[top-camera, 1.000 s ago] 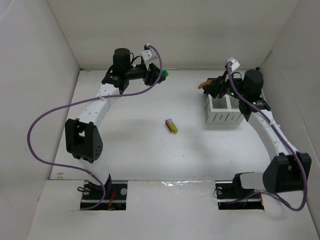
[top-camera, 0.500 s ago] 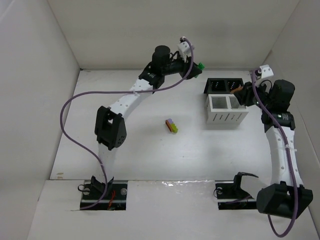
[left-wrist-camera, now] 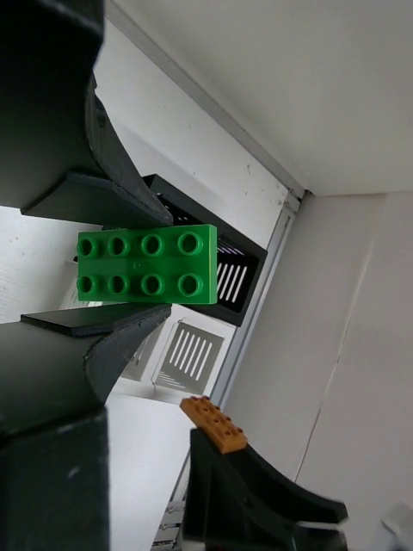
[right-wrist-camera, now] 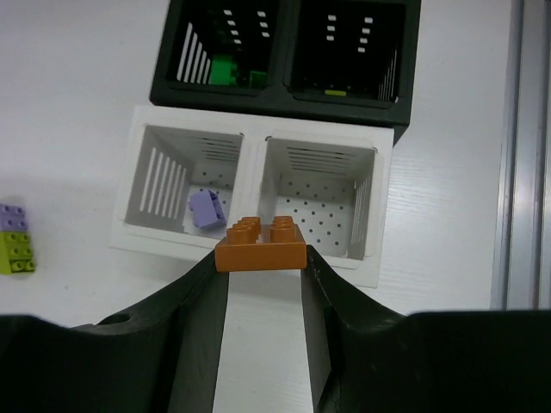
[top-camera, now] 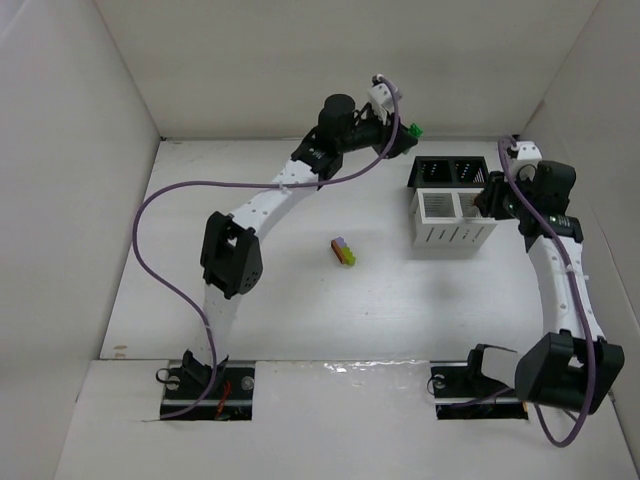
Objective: Sort the legos into containers by color
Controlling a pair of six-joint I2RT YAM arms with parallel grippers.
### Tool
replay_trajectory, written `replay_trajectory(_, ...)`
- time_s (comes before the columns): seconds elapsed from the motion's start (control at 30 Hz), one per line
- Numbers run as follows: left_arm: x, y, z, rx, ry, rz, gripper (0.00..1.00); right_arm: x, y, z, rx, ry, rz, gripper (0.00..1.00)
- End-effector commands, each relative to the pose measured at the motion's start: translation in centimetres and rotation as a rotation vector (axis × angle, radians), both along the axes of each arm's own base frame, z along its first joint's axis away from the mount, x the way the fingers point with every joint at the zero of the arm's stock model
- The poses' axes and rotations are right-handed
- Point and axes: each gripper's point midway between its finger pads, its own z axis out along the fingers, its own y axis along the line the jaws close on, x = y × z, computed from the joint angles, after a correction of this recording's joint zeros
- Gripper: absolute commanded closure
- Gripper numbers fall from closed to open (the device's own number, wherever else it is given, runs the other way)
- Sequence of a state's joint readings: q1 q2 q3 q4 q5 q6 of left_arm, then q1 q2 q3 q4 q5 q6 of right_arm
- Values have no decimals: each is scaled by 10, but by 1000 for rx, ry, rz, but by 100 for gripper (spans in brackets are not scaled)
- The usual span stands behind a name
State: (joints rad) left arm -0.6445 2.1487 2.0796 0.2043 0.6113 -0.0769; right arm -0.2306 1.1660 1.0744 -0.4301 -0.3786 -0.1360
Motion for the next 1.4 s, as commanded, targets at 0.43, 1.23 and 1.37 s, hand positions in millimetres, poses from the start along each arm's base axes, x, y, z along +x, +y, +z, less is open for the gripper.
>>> replay_trajectory(0.43, 2, -30, 46, -191, -62, -9, 96, 42, -11, -6, -53, -15, -110, 84)
replay_trajectory(1.23, 21, -79, 10, -380, -158, -62, 100, 25, 31, 91, 105, -208, -102, 3)
replay_trajectory(1.37, 22, -86, -4, -370, -138, -57, 100, 17, 31, 104, 121, -233, -116, 1)
